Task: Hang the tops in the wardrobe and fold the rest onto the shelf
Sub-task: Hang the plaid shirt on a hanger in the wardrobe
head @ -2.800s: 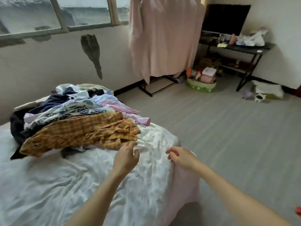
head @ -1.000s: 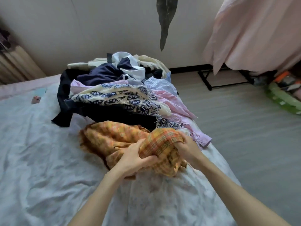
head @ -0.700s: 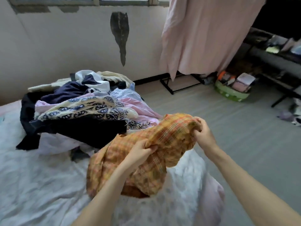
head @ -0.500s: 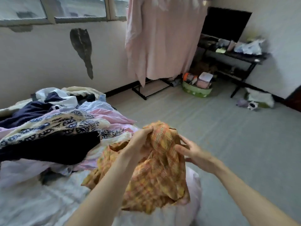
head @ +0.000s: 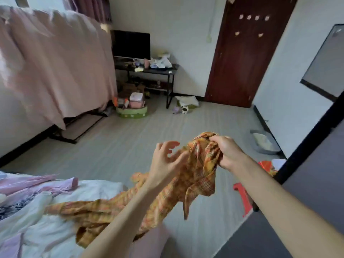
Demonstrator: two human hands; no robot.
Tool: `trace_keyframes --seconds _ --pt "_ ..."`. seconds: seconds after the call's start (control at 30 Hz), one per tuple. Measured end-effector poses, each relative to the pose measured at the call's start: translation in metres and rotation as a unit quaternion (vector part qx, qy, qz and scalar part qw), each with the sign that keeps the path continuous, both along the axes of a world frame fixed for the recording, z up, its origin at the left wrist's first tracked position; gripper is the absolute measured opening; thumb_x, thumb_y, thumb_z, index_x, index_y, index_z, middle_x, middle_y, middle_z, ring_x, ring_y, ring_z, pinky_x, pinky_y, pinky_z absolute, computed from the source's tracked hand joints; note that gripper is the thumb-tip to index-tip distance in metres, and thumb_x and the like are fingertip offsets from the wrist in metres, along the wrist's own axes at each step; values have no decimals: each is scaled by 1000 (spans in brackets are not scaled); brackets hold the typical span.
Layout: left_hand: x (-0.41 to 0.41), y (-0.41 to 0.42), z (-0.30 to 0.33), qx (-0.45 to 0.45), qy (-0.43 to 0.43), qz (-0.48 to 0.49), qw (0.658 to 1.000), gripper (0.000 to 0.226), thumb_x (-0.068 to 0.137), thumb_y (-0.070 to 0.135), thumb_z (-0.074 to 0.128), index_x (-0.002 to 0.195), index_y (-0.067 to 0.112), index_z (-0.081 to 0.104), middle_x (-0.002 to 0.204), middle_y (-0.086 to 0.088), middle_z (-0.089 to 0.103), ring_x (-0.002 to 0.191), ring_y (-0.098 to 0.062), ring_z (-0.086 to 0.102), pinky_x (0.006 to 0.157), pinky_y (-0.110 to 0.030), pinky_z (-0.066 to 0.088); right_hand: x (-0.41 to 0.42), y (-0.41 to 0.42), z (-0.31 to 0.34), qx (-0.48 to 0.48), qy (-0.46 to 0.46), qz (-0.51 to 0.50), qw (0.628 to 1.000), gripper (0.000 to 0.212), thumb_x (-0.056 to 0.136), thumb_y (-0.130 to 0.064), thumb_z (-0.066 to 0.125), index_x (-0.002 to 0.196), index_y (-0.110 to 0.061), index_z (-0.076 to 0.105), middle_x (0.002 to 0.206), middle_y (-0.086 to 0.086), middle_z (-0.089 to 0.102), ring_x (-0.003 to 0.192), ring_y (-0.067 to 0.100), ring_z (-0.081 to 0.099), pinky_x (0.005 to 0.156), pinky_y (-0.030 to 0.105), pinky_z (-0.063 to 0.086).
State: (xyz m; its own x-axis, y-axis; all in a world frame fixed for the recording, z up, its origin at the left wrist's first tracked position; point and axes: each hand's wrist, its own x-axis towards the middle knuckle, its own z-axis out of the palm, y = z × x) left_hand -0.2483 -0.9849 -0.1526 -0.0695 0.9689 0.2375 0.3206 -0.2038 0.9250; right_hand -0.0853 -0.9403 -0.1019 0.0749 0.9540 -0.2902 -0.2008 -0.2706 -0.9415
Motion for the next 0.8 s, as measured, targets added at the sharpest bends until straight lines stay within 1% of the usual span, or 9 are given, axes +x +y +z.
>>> trace_keyframes --seconds 0.07,0.17,0.27,0.37,0.47,0.53,0.67,0.73,0.8 --pt "29 -18 -4 102 61 -58 991 43 78 47 71 107 19 57 105 4 48 97 -8 47 80 -16 39 30 -20 7 -13 46 -36 998 28 94 1 40 73 0 58 57 12 61 44 17 61 45 23 51" --pt "69 -39 -10 133 181 -173 959 84 64 71 64 126 18 45 117 6 46 106 -6 42 90 -14 31 63 -40 13 -28 117 -102 987 25 94 1 36 74 -2 53 65 11 52 45 18 54 43 22 46" --pt "113 -53 -21 164 250 -183 937 105 61 71 67 143 20 25 133 3 37 120 -7 33 102 -20 25 97 -51 13 -46 176 -160 970 22 92 1 30 77 -9 43 66 7 39 44 17 44 44 24 40" --pt "146 -57 -23 165 163 -126 965 80 73 36 76 139 14 36 128 -4 45 117 -16 44 95 -25 35 133 -64 15 -45 201 -211 955 22 89 4 27 81 -7 45 67 6 40 34 17 45 37 21 42" --pt "165 -47 -10 166 162 -92 968 44 77 16 72 117 14 57 115 -1 54 100 -23 58 81 -29 45 173 -82 18 -22 206 -270 940 27 86 8 30 93 4 56 88 17 57 64 29 59 57 35 52" --pt "178 -35 5 172 200 -100 959 30 78 10 68 107 13 66 107 -2 63 91 -26 62 75 -32 49 199 -97 15 -8 216 -298 930 29 86 10 31 100 9 56 100 23 60 73 33 62 57 39 52" --pt "222 -25 35 152 189 -241 940 23 85 2 54 101 8 69 91 -8 72 89 -28 65 75 -35 49 246 -132 -2 -21 205 -307 929 30 90 4 35 113 6 55 99 25 61 80 31 63 54 33 53" --pt "250 -25 47 154 171 -299 926 23 87 3 51 99 7 69 93 -7 71 90 -27 64 77 -31 48 265 -149 -7 -22 155 -314 937 22 96 -7 40 111 -4 56 90 17 62 76 26 61 54 31 51" --pt "277 -29 58 159 166 -354 907 20 86 4 51 93 8 70 85 -5 70 84 -26 64 71 -26 45 284 -166 -9 19 84 -311 947 16 96 -7 45 103 -8 59 87 11 67 74 23 64 59 32 52"
